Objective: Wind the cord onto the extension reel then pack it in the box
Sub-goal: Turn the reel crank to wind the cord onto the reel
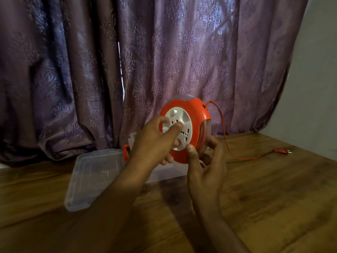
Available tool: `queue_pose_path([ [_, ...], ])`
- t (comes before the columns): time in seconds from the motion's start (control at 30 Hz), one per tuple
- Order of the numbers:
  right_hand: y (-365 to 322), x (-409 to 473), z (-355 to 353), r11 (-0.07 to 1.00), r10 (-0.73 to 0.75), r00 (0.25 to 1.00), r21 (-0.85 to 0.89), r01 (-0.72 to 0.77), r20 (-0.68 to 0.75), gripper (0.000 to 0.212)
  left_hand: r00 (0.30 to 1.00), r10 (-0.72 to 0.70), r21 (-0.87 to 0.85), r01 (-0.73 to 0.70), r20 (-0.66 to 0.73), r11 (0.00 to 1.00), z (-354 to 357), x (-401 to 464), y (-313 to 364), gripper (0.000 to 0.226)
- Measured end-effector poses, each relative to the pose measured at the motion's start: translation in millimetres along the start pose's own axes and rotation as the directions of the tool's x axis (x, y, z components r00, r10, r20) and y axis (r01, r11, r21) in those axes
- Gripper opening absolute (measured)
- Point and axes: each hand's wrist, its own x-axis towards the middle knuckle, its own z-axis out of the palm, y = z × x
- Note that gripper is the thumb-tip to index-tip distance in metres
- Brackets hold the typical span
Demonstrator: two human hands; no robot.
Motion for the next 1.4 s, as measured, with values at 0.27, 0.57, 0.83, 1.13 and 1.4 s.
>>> queue_pose_path([
  [0.27,-4.6,-4.4,0.7,0.99,-0.112,0.991,-0.077,0.118,0.076,0.033,0.951,-0.272,-0.325,0.306,0.146,0.895,-3.4,-3.7,1.3,0.038],
  [0.57,0.9,-5.4,0.6,0.996,-0.069,0.995,-0.057,0.073,0.072,0.034,0.998,-0.058,-0.02,0.058,0.012,0.998,-2.8,0.8,-1.6,0.044],
  [0.83,2.8,-1.4,2.6,0.998,-0.002,0.999,0.059,0.0,0.036,0.034,0.867,0.485,0.718,-0.411,0.117,0.562,0.2,-8.1,-10.4,0.061],
  [1.13,6.9,8.4,-2.3,0.994,0.095,0.993,0.065,-0.091,-0.064,0.033,0.931,0.359,0.445,-0.293,-0.07,0.846,-6.3,-1.8,1.6,0.047],
  [1.4,-2.3,0.1,0.0,0.998,-0.053,0.999,-0.02,0.053,0.003,0.035,0.985,-0.133,-0.127,0.146,0.107,0.981,-2.8,-2.4,5.9,0.046],
])
